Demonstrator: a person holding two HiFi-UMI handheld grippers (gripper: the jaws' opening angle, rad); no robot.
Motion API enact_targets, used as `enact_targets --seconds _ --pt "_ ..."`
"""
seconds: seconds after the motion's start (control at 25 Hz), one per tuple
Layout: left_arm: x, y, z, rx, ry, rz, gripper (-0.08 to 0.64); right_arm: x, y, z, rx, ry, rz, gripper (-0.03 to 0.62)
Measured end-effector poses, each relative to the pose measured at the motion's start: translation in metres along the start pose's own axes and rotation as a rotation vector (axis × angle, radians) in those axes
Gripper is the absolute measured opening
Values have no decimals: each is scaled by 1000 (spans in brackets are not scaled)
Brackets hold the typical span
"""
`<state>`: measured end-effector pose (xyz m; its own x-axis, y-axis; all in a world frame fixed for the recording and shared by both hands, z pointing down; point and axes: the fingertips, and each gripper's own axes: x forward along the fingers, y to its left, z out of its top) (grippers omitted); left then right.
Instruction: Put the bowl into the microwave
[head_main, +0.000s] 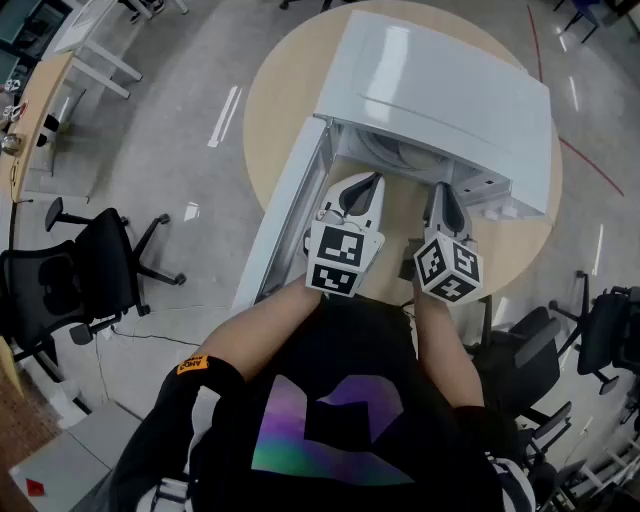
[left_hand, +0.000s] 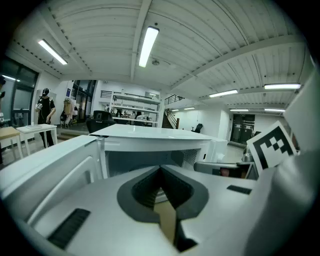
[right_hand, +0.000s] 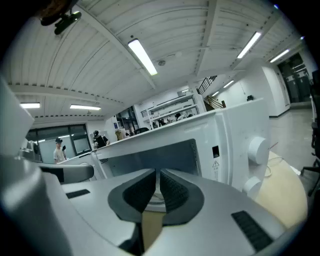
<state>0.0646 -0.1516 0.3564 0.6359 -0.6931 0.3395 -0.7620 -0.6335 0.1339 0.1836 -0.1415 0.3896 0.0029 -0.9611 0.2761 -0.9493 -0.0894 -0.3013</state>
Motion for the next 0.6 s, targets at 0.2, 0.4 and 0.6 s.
enact_targets --seconds 0.2,0.4,0.6 --pt "-30 -12 13 11 -48 -27 44 -40 32 17 -85 -28 29 35" --pt "-63 -23 19 14 -94 -60 44 -80 58 18 -122 -40 33 35" --pt "-91 -32 14 10 -115 -93 44 -112 73 10 -150 -48 17 35"
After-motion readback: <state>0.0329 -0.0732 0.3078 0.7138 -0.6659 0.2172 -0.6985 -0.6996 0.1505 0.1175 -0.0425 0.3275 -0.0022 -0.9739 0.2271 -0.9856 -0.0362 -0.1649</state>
